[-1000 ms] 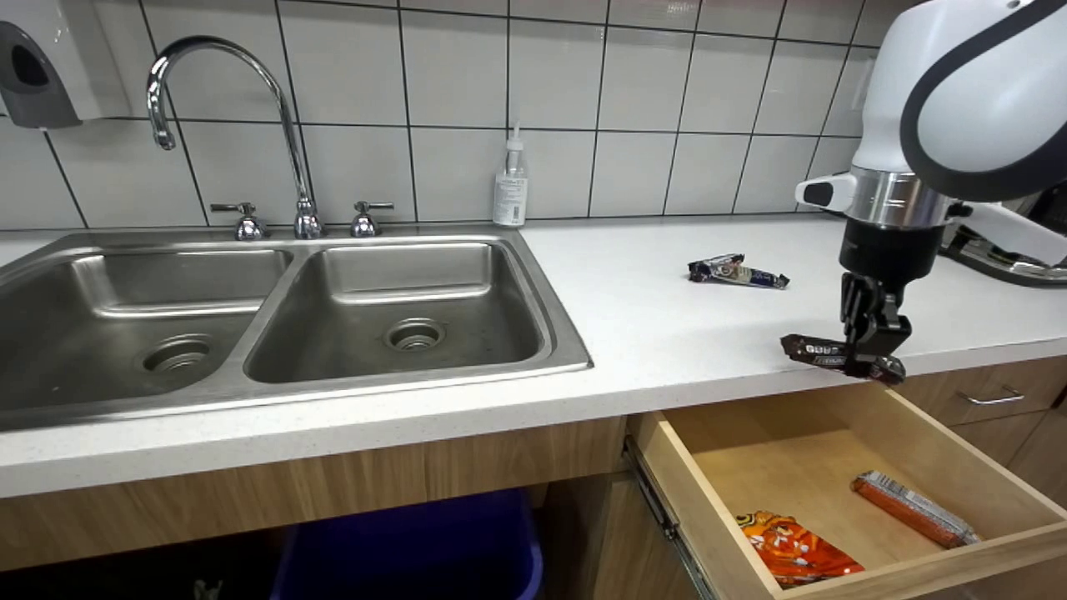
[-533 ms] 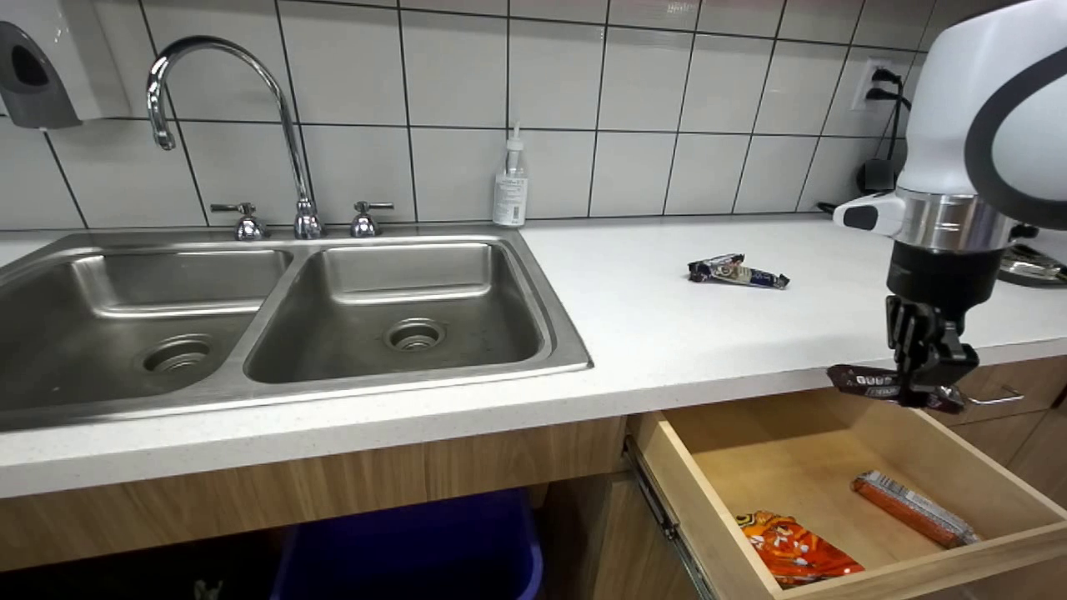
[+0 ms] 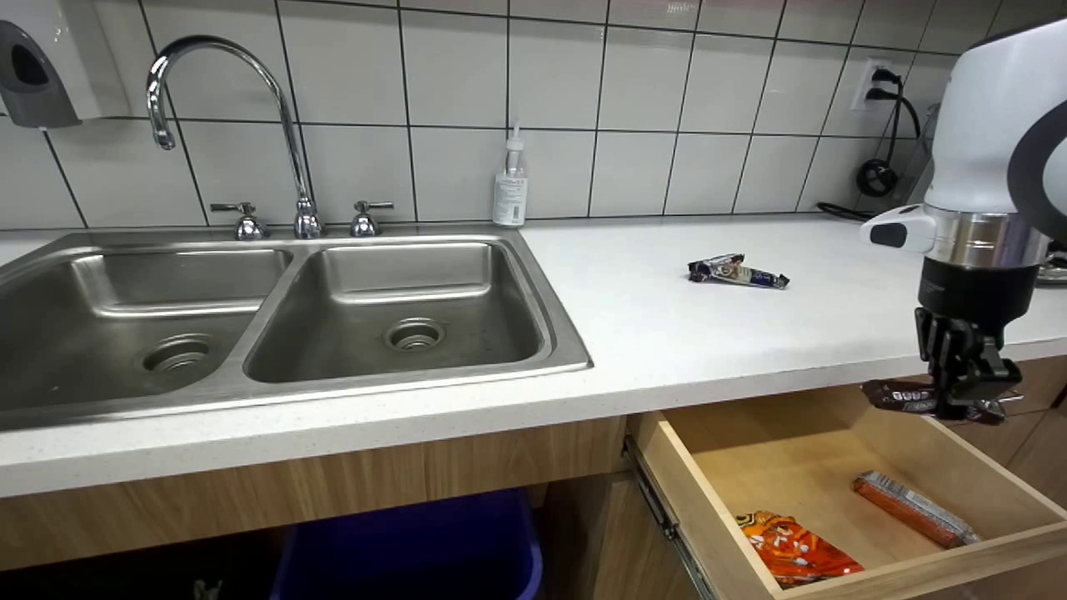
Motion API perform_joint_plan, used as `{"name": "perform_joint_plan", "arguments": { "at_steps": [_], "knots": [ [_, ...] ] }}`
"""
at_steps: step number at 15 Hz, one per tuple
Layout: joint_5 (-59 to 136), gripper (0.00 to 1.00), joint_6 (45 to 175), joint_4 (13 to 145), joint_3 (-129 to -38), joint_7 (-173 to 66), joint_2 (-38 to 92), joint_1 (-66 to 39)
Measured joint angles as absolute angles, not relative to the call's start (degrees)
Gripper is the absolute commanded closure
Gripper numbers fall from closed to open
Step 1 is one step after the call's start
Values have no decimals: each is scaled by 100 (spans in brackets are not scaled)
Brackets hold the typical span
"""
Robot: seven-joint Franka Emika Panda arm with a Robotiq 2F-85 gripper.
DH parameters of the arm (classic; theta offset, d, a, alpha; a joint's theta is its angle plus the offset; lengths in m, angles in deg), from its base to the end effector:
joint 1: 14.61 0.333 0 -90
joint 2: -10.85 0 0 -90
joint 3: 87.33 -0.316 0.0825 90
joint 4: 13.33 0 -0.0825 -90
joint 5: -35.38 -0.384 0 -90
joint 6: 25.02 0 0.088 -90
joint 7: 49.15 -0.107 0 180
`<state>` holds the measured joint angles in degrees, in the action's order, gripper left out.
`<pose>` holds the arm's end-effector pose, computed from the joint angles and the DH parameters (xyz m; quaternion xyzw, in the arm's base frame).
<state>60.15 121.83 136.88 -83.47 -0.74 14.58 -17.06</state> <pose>0.4167 -0.0401 0.2166 0.8426 0.5240 -0.1036 0.0681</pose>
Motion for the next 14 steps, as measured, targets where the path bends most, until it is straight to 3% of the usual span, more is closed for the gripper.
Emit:
{"name": "perform_joint_plan", "arguments": {
  "at_steps": [14],
  "knots": [
    [7109,96,12525,13555,-8182,-1200,2268,-1709]
  ]
}}
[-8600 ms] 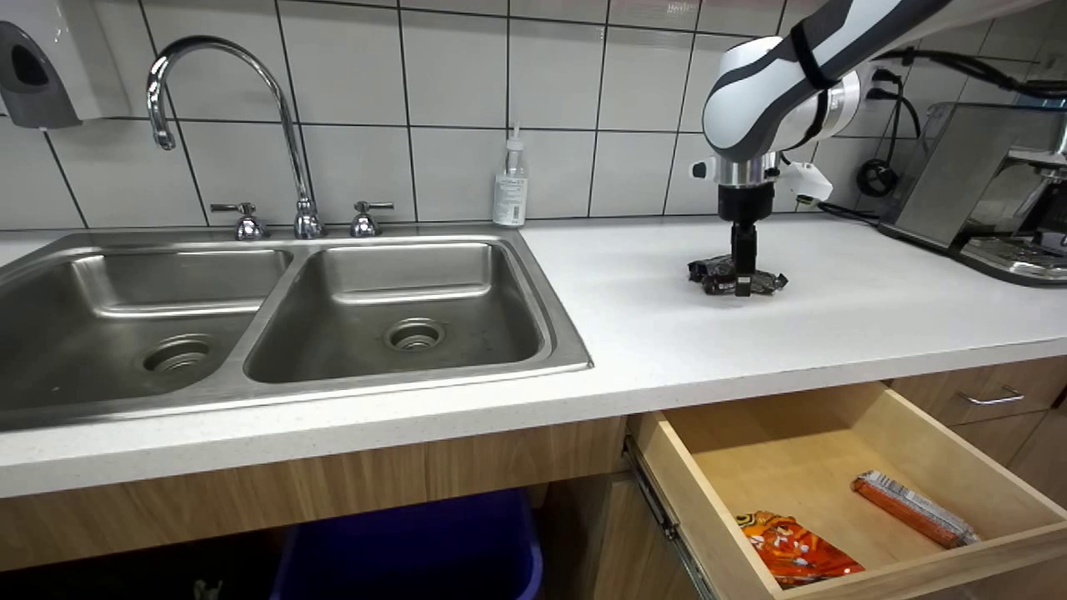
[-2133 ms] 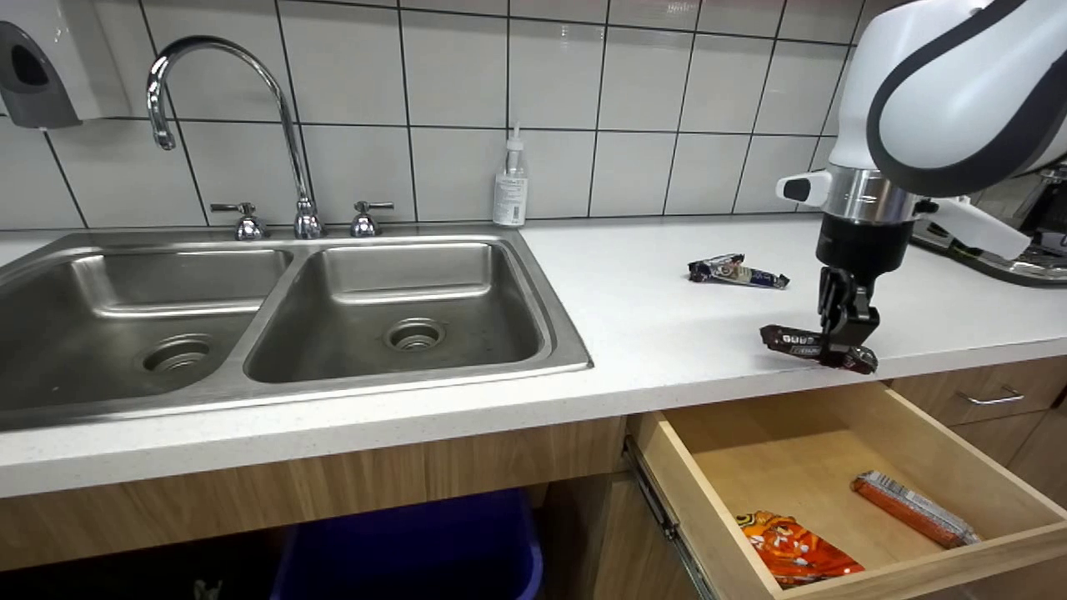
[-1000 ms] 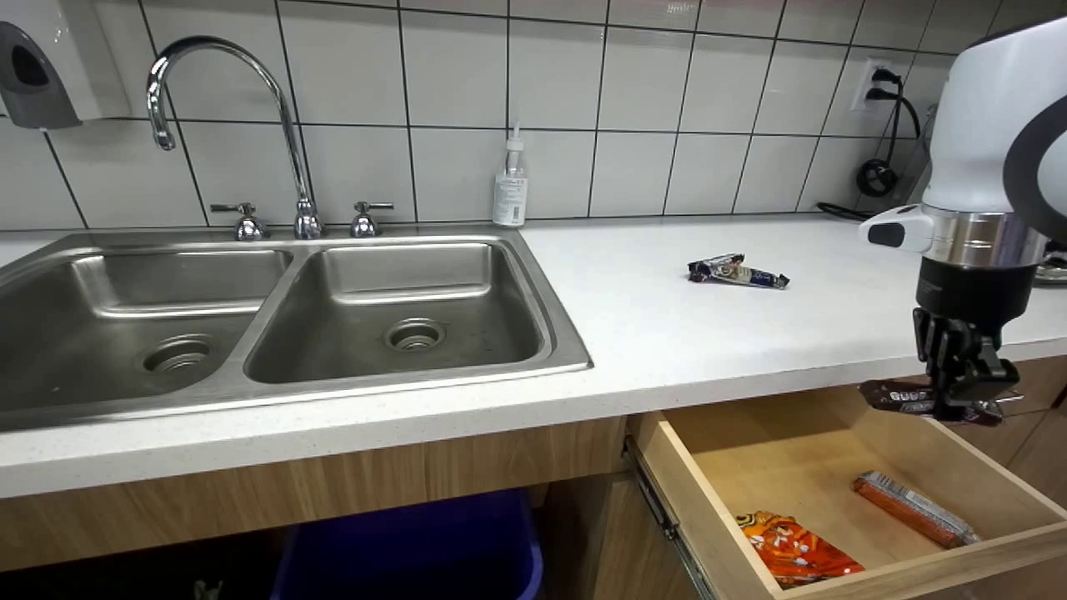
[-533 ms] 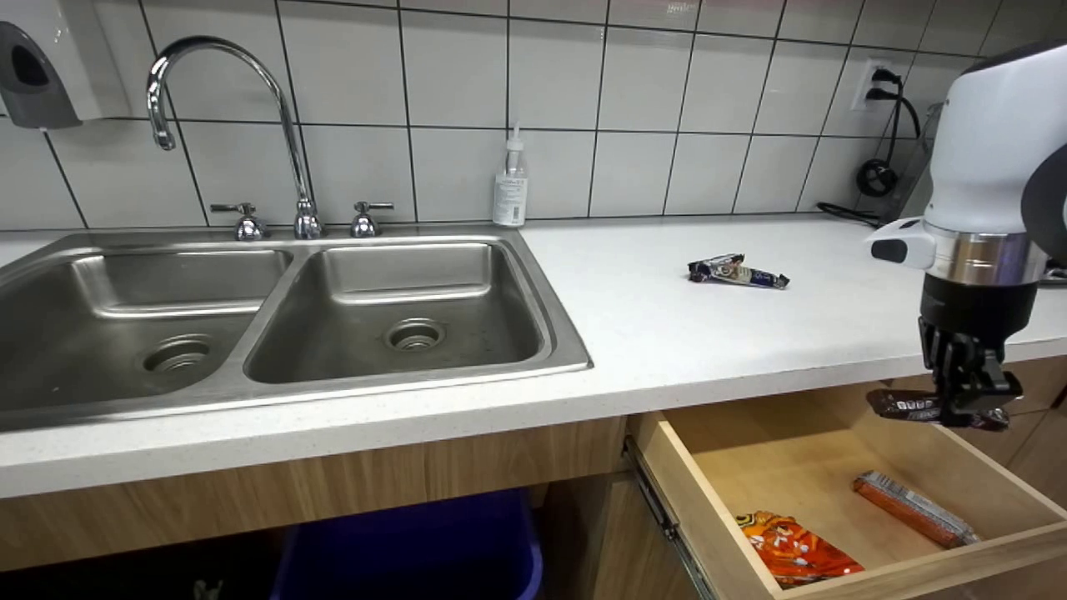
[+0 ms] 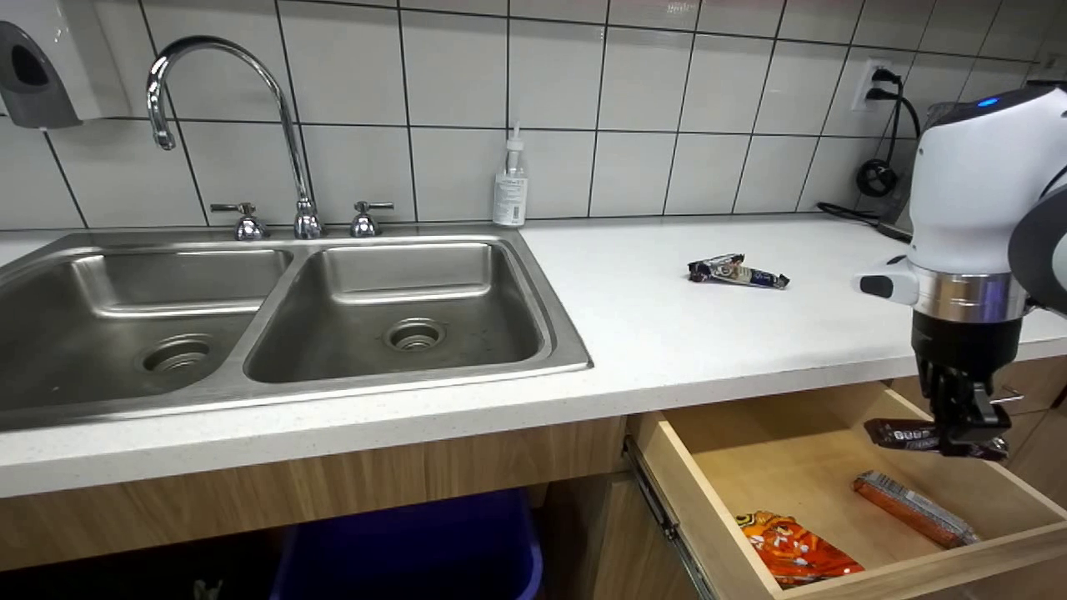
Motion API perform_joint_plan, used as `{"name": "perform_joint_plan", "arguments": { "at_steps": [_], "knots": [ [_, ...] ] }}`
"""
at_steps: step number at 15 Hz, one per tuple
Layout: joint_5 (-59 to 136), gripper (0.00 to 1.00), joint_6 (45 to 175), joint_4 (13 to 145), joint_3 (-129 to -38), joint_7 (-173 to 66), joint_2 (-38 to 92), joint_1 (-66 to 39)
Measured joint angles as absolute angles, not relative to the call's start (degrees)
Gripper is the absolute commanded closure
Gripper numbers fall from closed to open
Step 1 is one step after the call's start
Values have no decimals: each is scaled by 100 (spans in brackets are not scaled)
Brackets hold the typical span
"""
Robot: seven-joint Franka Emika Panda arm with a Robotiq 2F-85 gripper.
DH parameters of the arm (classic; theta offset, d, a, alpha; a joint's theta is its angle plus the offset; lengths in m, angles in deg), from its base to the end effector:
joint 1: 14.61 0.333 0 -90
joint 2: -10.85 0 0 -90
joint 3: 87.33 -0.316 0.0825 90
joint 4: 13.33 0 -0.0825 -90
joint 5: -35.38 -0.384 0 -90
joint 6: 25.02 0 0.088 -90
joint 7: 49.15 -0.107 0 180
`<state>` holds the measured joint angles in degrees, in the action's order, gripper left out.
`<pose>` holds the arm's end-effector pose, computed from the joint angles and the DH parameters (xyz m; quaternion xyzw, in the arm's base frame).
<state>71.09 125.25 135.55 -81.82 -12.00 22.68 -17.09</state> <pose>0.4109 -0.0464 0.1677 0.8456 0.5083 -0.1344 0.0922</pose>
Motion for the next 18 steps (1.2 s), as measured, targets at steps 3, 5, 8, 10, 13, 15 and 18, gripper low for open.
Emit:
{"name": "perform_joint_plan", "arguments": {
  "at_steps": [3,5,8,10,13,15,18],
  "knots": [
    [7179,96,12525,13454,-8158,-1328,2491,-1709],
    [7189,96,12525,13382,-8147,-1394,2631,-1709],
    [7196,96,12525,13281,-8138,-1483,2797,-1709],
    [7196,60,12525,13229,-8136,-1507,2866,-1709],
    [7316,45,12525,13193,-8124,-1535,2908,-1709],
    [7463,30,12526,13192,-8113,-1578,2901,-1709],
    [7596,8,12527,13195,-8111,-1598,2855,-1709]
  ]
}}
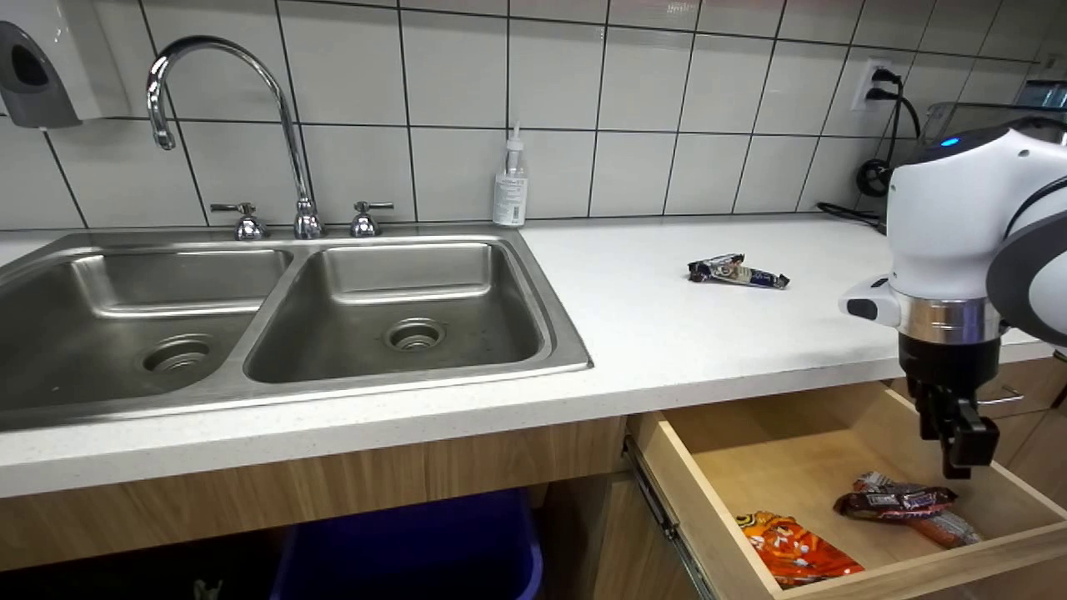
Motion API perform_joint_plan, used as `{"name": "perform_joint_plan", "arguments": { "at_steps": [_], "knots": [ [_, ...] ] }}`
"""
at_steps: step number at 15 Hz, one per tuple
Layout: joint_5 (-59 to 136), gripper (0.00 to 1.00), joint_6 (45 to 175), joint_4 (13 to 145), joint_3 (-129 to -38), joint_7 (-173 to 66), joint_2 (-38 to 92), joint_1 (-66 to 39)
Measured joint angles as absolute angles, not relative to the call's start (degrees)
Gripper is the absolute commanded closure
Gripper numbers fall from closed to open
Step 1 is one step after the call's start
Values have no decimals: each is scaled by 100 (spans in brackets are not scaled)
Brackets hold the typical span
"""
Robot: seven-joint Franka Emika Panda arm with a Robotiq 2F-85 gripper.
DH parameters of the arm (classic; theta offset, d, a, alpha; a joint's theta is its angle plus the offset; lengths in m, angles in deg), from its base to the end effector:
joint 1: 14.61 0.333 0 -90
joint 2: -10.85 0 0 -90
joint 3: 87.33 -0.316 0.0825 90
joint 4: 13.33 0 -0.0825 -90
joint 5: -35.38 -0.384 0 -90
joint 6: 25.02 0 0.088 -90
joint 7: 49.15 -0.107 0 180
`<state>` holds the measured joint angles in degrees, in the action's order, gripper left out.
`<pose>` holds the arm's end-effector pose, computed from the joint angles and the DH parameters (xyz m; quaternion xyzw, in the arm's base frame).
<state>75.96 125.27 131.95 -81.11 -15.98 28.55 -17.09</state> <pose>0.4200 -0.0531 0.1409 0.8404 0.5085 -0.1554 0.1048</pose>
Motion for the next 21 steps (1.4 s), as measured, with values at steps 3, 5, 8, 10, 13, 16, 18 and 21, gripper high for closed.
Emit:
{"name": "perform_joint_plan", "arguments": {
  "at_steps": [3,5,8,10,13,16,18,21],
  "knots": [
    [7638,0,12527,13232,-8111,-1598,2713,-1713],
    [7644,0,12527,13288,-8111,-1598,2556,-1726],
    [7644,0,12530,13381,-8111,-1598,2285,-1771],
    [7634,0,12535,13428,-8111,-1598,2120,-1812],
    [7620,0,12547,13453,-8111,-1598,1933,-1858],
    [7577,0,12576,13453,-8111,-1598,1811,-1879],
    [7509,0,12601,13439,-8111,-1598,1763,-1883],
    [7343,0,12616,13335,-8120,-1595,1753,-1883]
  ]
}}
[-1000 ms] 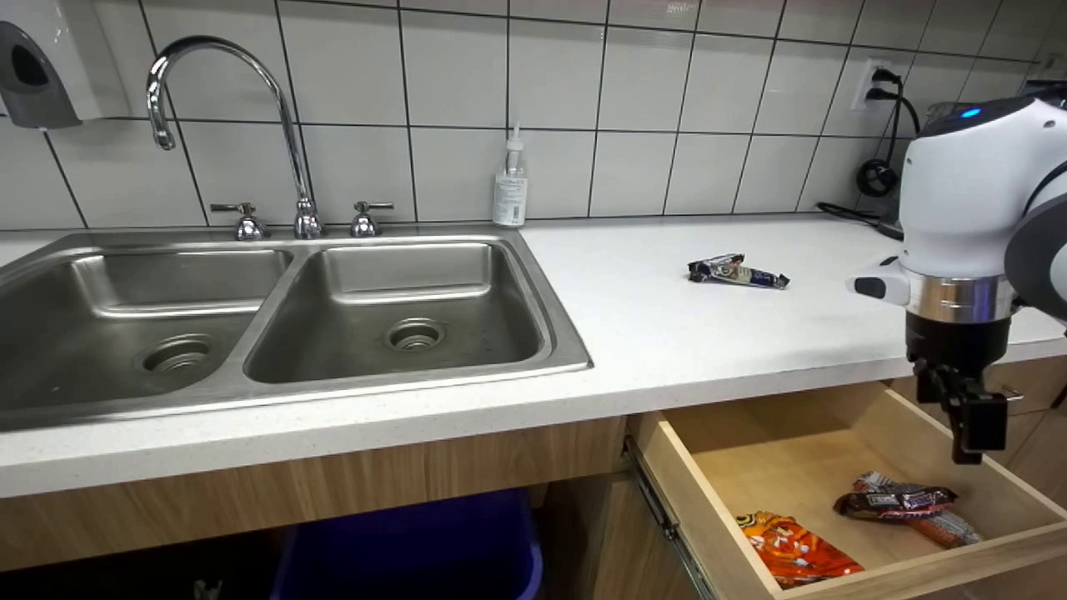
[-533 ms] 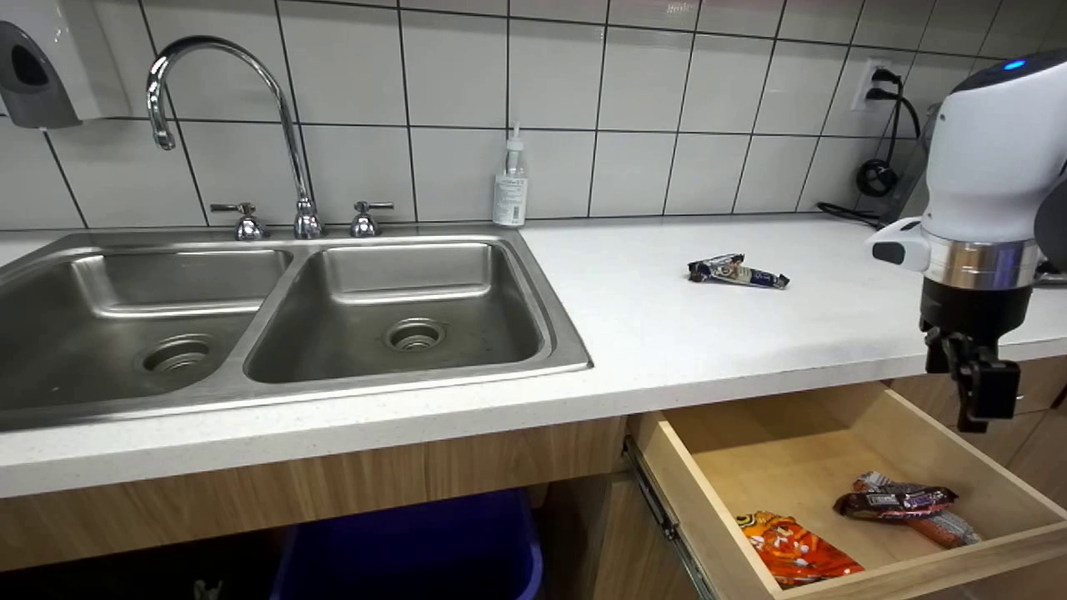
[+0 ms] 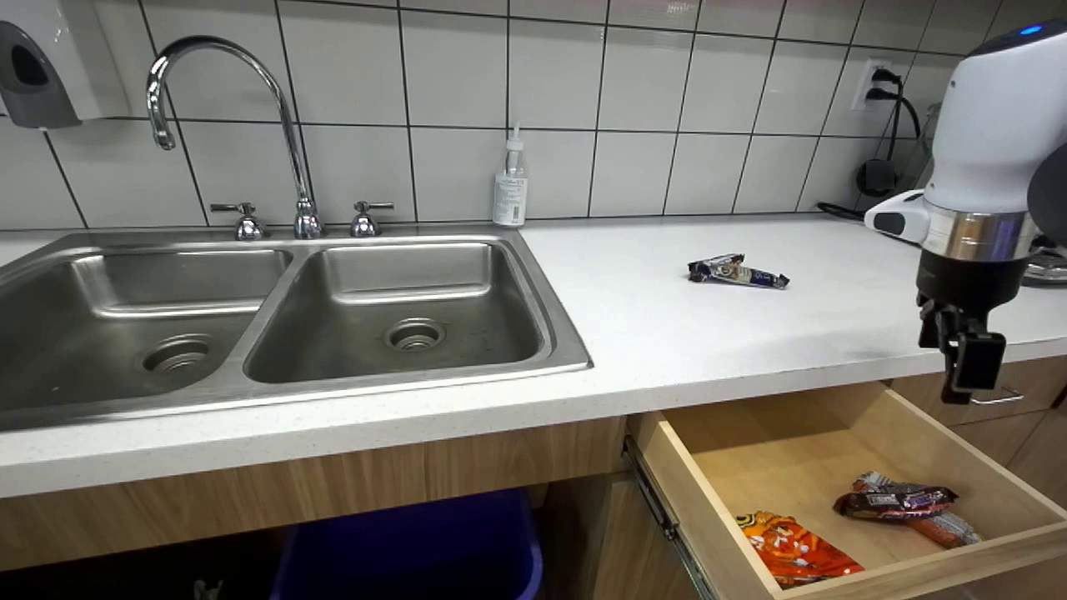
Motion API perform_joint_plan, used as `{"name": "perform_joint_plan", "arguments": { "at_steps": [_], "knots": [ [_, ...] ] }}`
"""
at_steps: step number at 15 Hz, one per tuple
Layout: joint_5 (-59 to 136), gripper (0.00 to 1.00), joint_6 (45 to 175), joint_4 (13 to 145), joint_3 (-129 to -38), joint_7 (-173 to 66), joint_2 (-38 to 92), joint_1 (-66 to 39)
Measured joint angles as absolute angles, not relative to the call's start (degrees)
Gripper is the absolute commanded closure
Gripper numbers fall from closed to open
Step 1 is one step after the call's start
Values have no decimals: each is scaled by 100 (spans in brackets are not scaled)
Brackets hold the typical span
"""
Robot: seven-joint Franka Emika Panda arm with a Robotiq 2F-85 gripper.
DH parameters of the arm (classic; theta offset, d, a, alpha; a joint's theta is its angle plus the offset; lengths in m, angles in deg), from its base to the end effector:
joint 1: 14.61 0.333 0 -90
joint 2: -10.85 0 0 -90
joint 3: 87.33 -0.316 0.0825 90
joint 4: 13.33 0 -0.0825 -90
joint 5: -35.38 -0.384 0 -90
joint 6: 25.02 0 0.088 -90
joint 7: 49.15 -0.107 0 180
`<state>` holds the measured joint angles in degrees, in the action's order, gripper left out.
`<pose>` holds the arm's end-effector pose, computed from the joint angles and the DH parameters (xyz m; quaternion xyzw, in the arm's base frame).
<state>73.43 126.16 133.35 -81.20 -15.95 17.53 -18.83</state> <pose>0.4391 -0.0653 0.2184 0.8682 0.4700 -0.0765 0.1392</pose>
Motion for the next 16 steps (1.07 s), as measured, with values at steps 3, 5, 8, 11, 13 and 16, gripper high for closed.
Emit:
{"name": "perform_joint_plan", "arguments": {
  "at_steps": [3,5,8,11,13,16],
  "knots": [
    [7060,0,12616,13130,-8169,-1588,1759,-1882],
    [6859,0,12616,12943,-8225,-1587,1783,-1877],
    [6649,0,12612,12591,-8295,-1587,1899,-1843],
    [6545,0,12609,12199,-8338,-1587,2122,-1815],
    [6505,0,12607,11918,-8375,-1587,2323,-1812],
    [6430,0,12600,11462,-8409,-1583,2667,-1792]
  ]
}}
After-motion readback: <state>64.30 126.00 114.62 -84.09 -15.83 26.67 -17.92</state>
